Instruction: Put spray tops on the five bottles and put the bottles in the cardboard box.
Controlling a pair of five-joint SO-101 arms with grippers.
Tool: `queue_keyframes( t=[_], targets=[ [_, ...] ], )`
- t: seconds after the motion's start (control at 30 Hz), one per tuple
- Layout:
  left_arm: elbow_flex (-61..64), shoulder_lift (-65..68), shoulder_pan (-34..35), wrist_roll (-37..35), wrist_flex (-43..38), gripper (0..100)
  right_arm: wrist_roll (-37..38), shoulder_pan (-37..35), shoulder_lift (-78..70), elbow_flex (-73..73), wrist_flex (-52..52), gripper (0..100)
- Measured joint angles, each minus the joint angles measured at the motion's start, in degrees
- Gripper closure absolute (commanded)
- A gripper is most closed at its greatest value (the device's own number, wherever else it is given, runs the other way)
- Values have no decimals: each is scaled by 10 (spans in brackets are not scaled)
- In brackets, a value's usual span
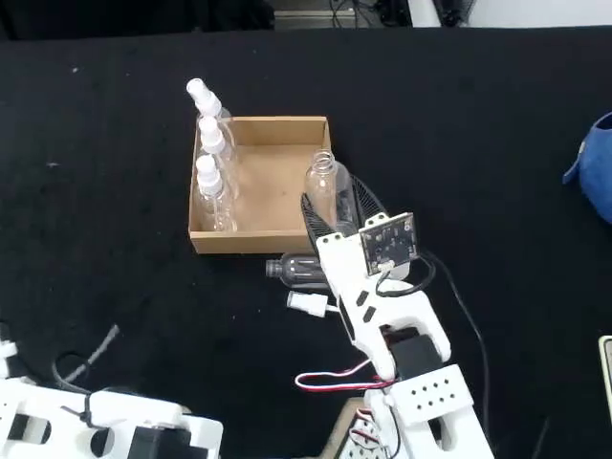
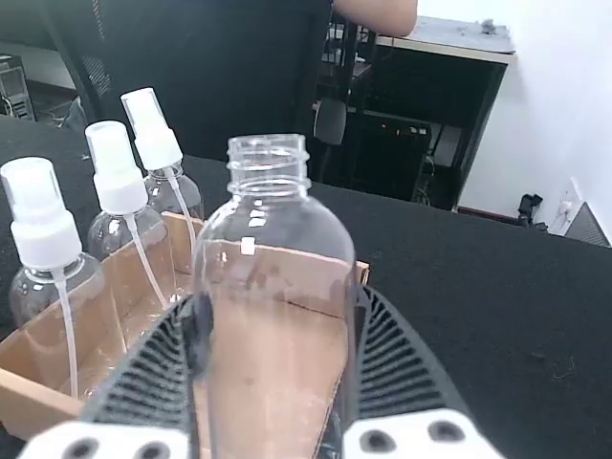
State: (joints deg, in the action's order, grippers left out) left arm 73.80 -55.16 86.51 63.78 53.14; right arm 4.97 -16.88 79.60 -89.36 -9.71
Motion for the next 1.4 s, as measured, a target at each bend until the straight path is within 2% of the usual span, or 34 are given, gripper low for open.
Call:
queue_keyframes(
  t=[0.27,0.37,0.5,0.7,0.87,1.03,1.17,1.4],
  targets=[
    [87,0,-4,-84,-215,829,0,0,0,0,0,988],
    [90,0,-23,-126,-238,830,0,0,0,-3,0,988],
    [41,0,-55,-177,-184,829,0,0,0,-11,0,988],
    [-120,0,-69,-244,3,827,0,0,0,-11,0,988],
    [-175,0,-62,-178,132,828,0,0,0,-11,0,988],
    [-176,0,-13,-115,147,830,0,0,0,-11,0,988],
    [-135,0,-9,-76,109,830,0,0,0,-11,0,988],
    [-53,0,-9,-55,-36,828,0,0,0,-11,0,988]
  ],
)
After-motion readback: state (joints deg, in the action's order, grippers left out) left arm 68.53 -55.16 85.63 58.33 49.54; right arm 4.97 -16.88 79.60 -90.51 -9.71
